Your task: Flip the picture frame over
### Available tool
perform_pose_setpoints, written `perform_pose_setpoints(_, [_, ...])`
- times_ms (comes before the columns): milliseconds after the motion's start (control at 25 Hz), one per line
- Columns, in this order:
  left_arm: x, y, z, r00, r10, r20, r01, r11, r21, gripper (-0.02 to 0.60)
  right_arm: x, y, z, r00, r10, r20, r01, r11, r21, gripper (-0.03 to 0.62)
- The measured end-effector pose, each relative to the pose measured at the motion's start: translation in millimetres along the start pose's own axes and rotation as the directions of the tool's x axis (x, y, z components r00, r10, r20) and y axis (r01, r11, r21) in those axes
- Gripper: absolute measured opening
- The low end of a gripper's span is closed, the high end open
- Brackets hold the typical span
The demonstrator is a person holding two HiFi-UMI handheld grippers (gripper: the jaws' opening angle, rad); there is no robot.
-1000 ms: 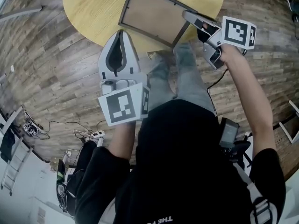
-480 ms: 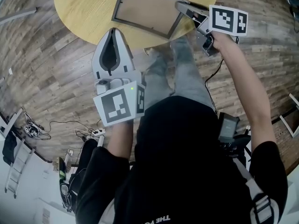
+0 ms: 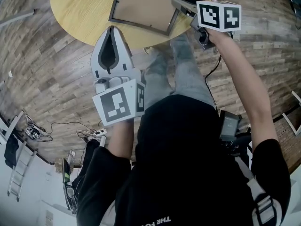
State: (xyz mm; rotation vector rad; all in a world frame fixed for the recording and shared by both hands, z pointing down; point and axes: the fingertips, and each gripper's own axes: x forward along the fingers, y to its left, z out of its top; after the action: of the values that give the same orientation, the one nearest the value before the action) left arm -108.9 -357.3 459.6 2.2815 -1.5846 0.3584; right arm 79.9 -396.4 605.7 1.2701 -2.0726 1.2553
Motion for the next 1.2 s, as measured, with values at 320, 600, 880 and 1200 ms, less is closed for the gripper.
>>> perform_pose_setpoints(320, [7,-3,5,1.000,-0.004,-0.002,0.004,1.000,0.014,0.023,6,5,-4,0.990,-0.137,-0.024,0.123,0.943,-0.310,0.179])
perform_pose_setpoints(600, [7,-4,16,1.000,-0.017,0.003,0.017,0.999,0.042,0.023,16,31,-1,0.956,-0.292,0.033,0.222,0.643,-0.733,0.139])
perform_pose_setpoints(880, [2,-21,36,0.999,-0.048,0.022,0.045,0.995,0.094,0.023,18,41,-13,0.941,-0.337,0.028,0.205,0.502,-0.840,0.020])
perform_pose_setpoints(1200, [-13,-20,43,0.997,-0.048,0.057,0.041,0.991,0.125,0.023,13,60,-1,0.955,-0.289,0.074,0.211,0.480,-0.852,0.020])
